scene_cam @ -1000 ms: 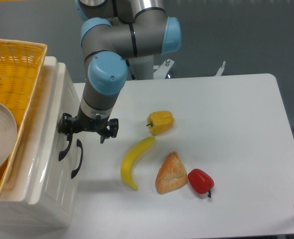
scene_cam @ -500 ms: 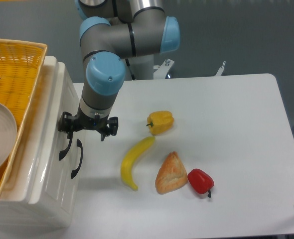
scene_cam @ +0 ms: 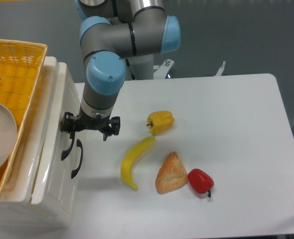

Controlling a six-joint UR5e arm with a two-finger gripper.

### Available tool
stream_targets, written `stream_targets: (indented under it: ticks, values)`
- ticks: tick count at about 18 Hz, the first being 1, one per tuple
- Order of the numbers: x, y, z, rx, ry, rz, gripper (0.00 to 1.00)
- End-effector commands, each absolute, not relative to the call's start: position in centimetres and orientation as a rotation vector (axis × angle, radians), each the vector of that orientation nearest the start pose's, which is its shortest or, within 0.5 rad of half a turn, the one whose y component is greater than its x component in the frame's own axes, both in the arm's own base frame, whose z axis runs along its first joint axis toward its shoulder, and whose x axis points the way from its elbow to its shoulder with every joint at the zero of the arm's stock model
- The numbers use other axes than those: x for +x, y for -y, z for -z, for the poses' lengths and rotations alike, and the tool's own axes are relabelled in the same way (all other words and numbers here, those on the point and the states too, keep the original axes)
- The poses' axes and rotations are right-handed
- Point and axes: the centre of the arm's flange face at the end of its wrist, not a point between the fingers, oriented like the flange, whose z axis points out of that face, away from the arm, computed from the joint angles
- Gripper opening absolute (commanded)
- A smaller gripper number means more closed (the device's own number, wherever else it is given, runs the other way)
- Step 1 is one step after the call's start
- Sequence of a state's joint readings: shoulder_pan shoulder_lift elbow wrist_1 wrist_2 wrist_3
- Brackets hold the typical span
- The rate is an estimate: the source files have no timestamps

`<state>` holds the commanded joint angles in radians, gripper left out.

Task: Slide the top white drawer open
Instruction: 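Pull the top white drawer outward by its handle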

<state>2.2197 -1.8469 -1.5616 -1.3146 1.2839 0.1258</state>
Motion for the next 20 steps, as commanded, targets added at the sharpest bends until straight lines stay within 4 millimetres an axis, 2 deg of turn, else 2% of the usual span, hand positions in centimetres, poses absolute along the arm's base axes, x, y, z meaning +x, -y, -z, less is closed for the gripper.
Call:
stream_targets:
  ticks: [13, 20]
  values:
    - [-24.3, -56.7, -37.8, -2.906, 0.729, 0.384, 1.0]
    - [-26.6, -55.7, -38.2, -2.898, 0.714, 0.367, 1.0]
